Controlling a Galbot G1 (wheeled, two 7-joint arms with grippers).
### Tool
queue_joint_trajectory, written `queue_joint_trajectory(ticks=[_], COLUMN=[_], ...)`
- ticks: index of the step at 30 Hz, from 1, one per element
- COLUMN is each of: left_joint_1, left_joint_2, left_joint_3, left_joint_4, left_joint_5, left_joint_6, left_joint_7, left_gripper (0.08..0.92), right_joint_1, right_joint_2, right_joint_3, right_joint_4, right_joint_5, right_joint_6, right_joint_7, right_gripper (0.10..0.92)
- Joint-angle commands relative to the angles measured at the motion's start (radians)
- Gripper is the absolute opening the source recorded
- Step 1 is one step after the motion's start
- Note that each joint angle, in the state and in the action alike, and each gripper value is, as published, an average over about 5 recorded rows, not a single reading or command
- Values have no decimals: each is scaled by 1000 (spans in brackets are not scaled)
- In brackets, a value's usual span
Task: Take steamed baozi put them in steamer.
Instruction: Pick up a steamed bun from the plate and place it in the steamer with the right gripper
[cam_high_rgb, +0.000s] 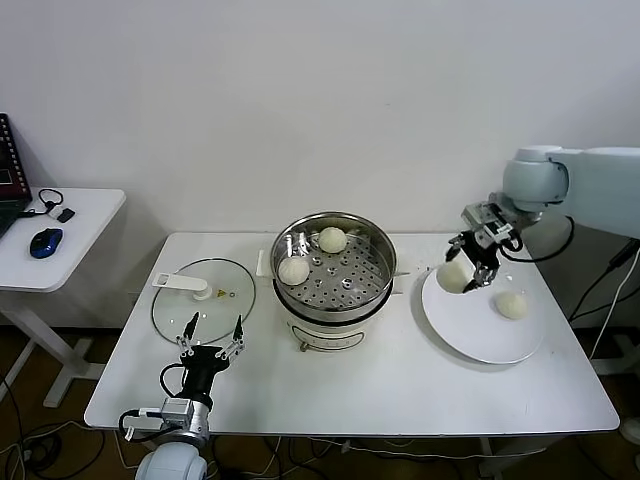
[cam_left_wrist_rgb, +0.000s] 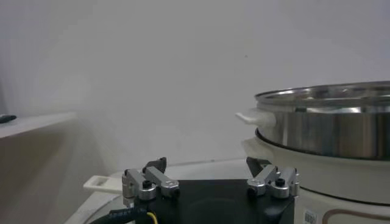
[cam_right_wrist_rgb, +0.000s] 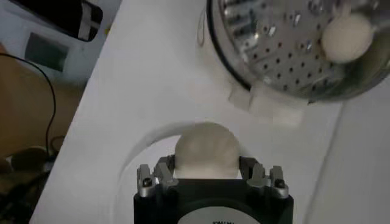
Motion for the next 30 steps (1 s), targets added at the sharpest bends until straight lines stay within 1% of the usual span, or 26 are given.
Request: queue_joint_trajectory(ticks=[1,6,14,21,30], left_joint_1=[-1,-1,3,5,4], left_joint_2=[0,-8,-16,-18,-26], left_joint_3=[-1,1,-6,-10,-11], left_joint_4=[-5,-4,-5,6,11], left_joint_5=[-1,0,1,2,4], left_joint_6=[1,0,0,-2,-3], left_joint_7=[0,-1,-1,-2,-3], left_gripper=[823,823,823,823,823], right_joint_1=[140,61,-70,-163,-272], right_joint_2=[199,279,312,330,402], right_joint_3=[59,126,181,189,224], right_joint_4=[59,8,25,15,-99], right_joint_5=[-25,-182,-381,-426,-484], right_joint_6=[155,237,309,314,364], right_joint_7=[55,124,182,191,195], right_gripper=[681,686,684,686,695])
